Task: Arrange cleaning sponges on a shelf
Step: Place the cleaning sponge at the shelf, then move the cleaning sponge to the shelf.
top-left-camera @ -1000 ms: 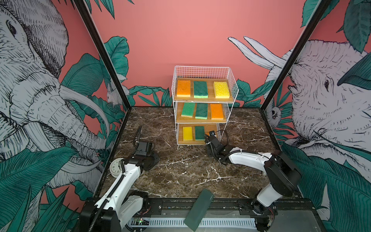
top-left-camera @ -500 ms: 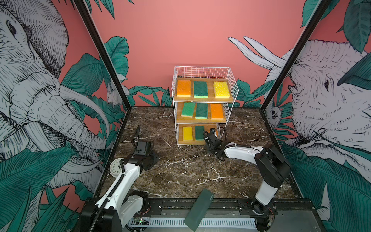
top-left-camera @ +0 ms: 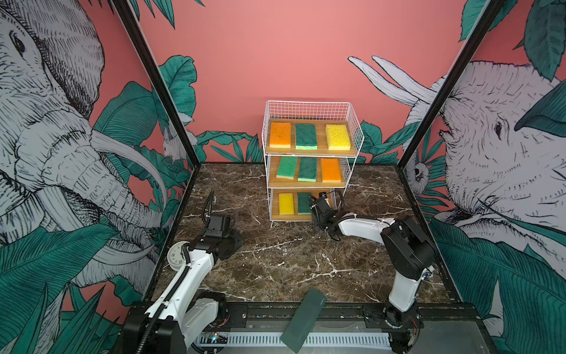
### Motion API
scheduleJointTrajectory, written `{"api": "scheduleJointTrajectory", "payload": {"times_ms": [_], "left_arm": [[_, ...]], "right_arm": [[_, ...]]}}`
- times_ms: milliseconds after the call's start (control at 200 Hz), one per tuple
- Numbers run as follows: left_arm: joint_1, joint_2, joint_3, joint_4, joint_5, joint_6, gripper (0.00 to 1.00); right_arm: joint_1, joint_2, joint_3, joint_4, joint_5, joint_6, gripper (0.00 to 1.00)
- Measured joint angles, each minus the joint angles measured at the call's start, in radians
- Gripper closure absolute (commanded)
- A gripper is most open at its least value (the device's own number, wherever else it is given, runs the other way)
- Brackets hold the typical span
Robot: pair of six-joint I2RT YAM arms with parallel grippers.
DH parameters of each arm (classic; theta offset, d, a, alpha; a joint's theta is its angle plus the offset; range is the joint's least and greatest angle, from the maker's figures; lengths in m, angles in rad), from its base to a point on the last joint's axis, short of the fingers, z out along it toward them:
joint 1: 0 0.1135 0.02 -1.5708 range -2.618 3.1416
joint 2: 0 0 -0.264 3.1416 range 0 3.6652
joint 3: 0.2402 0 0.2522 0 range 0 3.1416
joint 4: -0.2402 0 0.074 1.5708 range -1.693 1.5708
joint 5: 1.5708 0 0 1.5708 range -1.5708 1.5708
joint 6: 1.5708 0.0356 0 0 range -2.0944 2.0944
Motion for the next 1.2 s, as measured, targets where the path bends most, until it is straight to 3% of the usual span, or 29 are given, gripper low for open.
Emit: {"api": "scheduleJointTrajectory", "payload": {"times_ms": [460,680,825,975,1200], "left_arm": [[0.0,-0.08,-0.002,-0.013,-0.002,0.002,0.85],[0.0,-0.132,-0.003,-0.046,0.0,0.002,0.85],[0.0,-0.163,-0.003,-0.058,0.0,0.002,0.85],[0.0,-0.175,-0.003,-0.071,0.0,0.002,0.85],[0.0,-0.185,-0.004,-0.091,-0.004,0.004,0.85]], "right_arm": [[-0.004,-0.059,-0.054,0.029,-0.003,-0.009,0.2],[0.016,-0.136,-0.097,0.029,0.001,-0.003,0.31],[0.055,-0.195,-0.156,0.033,0.0,0.02,0.6],[0.061,-0.215,-0.233,0.064,-0.007,0.036,0.74],[0.032,-0.21,-0.301,0.169,-0.051,0.012,0.76]]}}
